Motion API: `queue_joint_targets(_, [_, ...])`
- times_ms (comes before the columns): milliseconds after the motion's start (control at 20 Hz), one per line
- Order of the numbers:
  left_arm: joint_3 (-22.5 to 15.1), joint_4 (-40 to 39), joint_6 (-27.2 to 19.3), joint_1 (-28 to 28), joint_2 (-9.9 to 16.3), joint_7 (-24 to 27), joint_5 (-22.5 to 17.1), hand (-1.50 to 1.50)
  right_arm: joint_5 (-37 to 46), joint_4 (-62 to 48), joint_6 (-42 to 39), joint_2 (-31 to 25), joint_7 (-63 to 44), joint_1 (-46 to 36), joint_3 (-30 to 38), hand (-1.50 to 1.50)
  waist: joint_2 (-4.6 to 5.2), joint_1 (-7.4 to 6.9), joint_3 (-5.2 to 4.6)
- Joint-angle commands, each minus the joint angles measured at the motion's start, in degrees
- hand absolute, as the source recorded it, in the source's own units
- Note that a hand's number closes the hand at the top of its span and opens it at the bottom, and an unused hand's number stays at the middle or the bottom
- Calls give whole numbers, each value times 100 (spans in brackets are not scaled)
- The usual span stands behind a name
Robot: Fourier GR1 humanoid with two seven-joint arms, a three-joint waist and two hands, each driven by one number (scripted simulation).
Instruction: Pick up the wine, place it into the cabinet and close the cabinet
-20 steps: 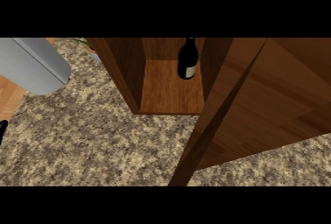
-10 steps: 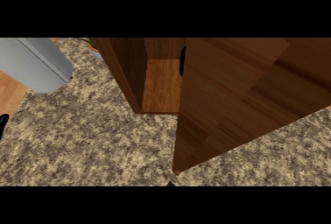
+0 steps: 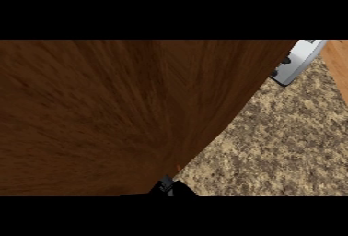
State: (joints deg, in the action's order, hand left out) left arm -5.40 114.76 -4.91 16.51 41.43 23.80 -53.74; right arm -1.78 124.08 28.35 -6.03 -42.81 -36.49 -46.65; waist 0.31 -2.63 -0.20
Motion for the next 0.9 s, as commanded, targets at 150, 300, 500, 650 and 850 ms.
queue_joint_targets(150, [67, -90, -77, -208, -89, -240, -52, -150, -835, -2158, 204, 588, 326, -2263, 1168, 150, 11, -32, 5])
queue_joint_targets(300, [98, -384, -22, -395, -255, -144, 89, -150, -1237, -2871, 280, 596, 617, -2911, 1387, 150, 6, 43, 9])
queue_joint_targets(500, [-66, -365, -120, -357, -464, -142, 282, -150, -675, -3877, 10, 600, 1160, -3166, 1254, 150, -6, 94, 11])
queue_joint_targets(650, [31, 1, -287, -273, -441, -293, 352, -150, -794, -4228, -734, 334, 1314, -3175, 1944, 150, -21, 146, 20])
queue_joint_targets(850, [340, -251, 38, -344, -326, -391, 239, -150, -923, -5598, -739, 599, 2043, -3465, 2300, 150, 7, 73, 15])
